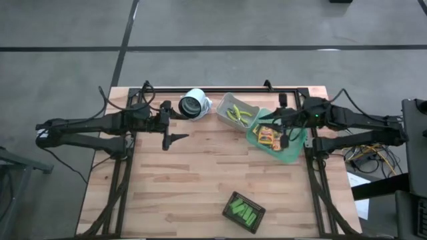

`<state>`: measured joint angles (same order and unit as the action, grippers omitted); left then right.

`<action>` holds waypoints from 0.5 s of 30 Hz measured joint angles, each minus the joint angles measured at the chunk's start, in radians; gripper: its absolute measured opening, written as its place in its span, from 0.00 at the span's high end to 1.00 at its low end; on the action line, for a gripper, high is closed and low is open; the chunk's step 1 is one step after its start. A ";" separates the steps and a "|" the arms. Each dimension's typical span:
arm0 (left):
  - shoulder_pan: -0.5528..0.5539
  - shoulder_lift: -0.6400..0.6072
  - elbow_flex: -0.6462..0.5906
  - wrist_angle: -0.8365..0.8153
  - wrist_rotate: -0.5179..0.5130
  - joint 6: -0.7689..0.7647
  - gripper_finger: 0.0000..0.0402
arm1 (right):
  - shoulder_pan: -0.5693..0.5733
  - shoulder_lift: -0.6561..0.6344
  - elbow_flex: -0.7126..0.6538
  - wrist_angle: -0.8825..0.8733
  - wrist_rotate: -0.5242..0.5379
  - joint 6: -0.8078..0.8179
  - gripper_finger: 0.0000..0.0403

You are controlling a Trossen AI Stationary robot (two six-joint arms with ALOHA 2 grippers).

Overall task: Pick & Place School Supplies
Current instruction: Return to Home Position

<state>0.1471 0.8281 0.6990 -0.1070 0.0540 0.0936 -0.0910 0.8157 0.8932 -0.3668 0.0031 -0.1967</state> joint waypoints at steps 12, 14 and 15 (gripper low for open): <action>0.000 0.000 0.000 0.000 0.000 0.000 0.18 | 0.001 -0.211 -0.065 -0.160 0.007 0.071 0.80; 0.000 0.000 0.000 0.000 0.000 0.000 0.18 | 0.000 -0.250 -0.099 -0.157 0.023 0.070 0.80; 0.000 0.000 0.000 0.000 0.000 0.000 0.18 | 0.000 -0.272 -0.115 -0.154 0.023 0.069 0.80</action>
<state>0.1471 0.8280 0.6991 -0.1070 0.0543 0.0933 -0.0906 0.5440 0.7782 -0.5208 0.0261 -0.1274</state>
